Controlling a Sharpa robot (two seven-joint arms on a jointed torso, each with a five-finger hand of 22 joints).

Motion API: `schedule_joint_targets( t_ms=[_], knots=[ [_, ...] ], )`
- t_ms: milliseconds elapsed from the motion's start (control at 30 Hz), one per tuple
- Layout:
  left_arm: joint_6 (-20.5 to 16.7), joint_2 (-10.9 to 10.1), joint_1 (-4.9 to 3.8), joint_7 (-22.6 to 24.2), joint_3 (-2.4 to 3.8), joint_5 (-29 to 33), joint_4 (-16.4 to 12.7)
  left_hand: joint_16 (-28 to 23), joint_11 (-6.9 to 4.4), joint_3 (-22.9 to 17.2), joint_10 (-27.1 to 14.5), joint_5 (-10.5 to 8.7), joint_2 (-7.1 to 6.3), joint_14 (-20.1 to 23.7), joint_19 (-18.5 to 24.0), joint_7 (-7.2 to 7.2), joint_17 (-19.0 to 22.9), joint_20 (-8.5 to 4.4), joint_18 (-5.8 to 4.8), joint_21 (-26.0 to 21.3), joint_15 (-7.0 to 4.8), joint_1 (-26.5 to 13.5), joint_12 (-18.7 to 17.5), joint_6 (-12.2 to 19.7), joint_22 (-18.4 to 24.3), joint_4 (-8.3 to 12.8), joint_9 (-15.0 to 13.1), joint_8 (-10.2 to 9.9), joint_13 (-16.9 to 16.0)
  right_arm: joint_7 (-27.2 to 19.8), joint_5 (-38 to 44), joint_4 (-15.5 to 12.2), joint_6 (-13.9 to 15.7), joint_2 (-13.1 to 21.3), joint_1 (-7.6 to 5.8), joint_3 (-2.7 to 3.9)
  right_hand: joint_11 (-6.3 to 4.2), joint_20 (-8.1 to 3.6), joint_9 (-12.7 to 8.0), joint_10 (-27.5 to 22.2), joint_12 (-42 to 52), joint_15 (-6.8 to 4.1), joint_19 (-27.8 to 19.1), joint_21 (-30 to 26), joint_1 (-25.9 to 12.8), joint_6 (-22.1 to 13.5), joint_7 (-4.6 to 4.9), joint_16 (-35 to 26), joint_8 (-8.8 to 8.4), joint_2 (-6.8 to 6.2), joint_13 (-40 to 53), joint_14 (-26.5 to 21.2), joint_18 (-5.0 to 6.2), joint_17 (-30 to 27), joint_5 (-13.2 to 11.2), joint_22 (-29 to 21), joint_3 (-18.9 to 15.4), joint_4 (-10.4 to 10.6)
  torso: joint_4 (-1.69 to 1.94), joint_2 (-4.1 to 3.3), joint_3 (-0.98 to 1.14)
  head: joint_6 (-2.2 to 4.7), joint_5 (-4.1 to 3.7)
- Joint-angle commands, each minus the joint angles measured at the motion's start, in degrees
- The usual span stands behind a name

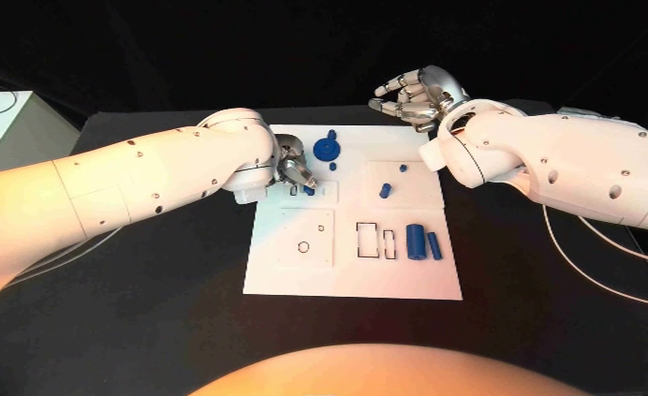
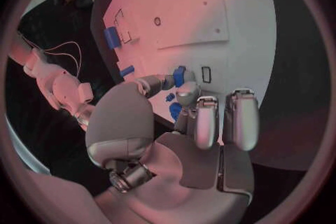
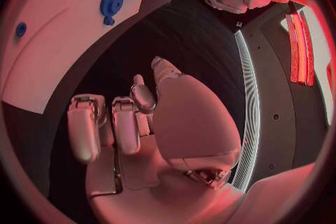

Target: Assemble the parts on the task board

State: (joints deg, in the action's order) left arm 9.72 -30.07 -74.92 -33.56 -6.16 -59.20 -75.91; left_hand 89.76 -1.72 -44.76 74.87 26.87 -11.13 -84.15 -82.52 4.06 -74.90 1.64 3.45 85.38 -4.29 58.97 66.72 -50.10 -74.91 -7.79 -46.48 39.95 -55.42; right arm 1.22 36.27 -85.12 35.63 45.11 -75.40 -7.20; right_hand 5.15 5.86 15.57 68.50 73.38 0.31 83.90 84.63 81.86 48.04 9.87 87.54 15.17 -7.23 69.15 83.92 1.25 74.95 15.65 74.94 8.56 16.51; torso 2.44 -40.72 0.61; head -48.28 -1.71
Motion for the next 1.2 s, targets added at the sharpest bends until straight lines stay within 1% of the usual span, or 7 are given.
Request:
schedule_joint_targets(
  t_ms=[33, 567, 867, 1200],
  knots=[
    [1.4, 0.1, 0.02, -0.3, 0.02, -1.0, -0.3, 0.2, 0.07, -9.7, 0.5, 0.4, 0.55, -5.8, -0.3, -1.45, -15.1, 0.03, -0.9, 0.3, -0.45, 0.0, 0.3, -2.1, -4.1, 9.9, -6.0, 0.2, -0.1, -0.3, 0.6, -0.1, -0.9, 0.0, 0.05, 0.01, 0.05, 0.37, 0.0, -0.4, -0.1, 0.28, 3.9, -0.3, -0.6, -0.4, 0.17, -0.3, -0.18, 0.05, 0.0, 4.6, 0.19, 9.4, 0.2, 10.6, 0.2, 0.0, 0.0, -0.01, 0.02, -0.07, 0.05],
    [1.3, 0.1, 0.3, -0.5, -0.05, -3.6, -0.7, 0.2, 0.03, -9.6, 0.7, 0.6, 0.5, -5.8, -0.6, -1.5, -15.1, -0.01, -0.99, 0.5, -0.49, -0.1, 0.4, -2.2, -4.5, 9.9, -6.0, 0.2, -0.3, -0.3, 0.6, -0.1, -1.0, 0.1, 0.06, 0.0, 0.05, 0.37, 0.0, -0.4, -0.1, 0.28, 3.9, -0.3, -0.6, -0.4, 0.17, -0.3, -0.18, 0.05, 0.0, 4.6, 0.19, 9.4, 0.2, 10.6, 0.2, 0.0, -0.05, -0.01, 0.05, -0.34, -0.05],
    [1.8, 0.1, 0.42, -0.5, -0.14, -3.8, -0.9, 0.2, -0.08, -9.5, 1.0, 0.76, 0.47, -5.8, -0.8, -1.63, -15.1, -0.07, -1.06, 0.6, -0.57, -0.4, 0.7, -2.5, -4.8, 9.9, -6.1, 0.3, -0.6, -0.3, 0.6, -0.2, -1.0, 0.1, 0.06, 0.0, 0.05, 0.37, 0.0, -0.4, -0.1, 0.28, 3.9, -0.3, -0.6, -0.4, 0.17, -0.3, -0.18, 0.05, 0.0, 4.6, 0.19, 9.4, 0.2, 10.6, 0.2, 0.0, -0.01, -0.01, 0.07, -0.41, -0.11],
    [1.6, 0.5, 0.49, -0.3, -0.2, -3.7, -0.7, 0.2, -0.25, -9.0, 1.3, 0.63, 0.61, -5.8, -1.1, -1.86, -15.1, -0.15, -1.14, 0.7, -0.69, -0.8, 0.6, -2.9, -5.2, 9.6, -6.2, 0.5, -0.4, -0.3, 0.6, -0.2, -1.0, 0.2, 0.06, 0.0, 0.05, 0.37, 0.0, -0.4, -0.1, 0.28, 3.9, -0.3, -0.6, -0.4, 0.17, -0.3, -0.18, 0.05, 0.0, 4.6, 0.19, 9.4, 0.2, 10.6, 0.2, 0.0, -0.05, 0.0, 0.08, -0.47, -0.24]
  ],
)
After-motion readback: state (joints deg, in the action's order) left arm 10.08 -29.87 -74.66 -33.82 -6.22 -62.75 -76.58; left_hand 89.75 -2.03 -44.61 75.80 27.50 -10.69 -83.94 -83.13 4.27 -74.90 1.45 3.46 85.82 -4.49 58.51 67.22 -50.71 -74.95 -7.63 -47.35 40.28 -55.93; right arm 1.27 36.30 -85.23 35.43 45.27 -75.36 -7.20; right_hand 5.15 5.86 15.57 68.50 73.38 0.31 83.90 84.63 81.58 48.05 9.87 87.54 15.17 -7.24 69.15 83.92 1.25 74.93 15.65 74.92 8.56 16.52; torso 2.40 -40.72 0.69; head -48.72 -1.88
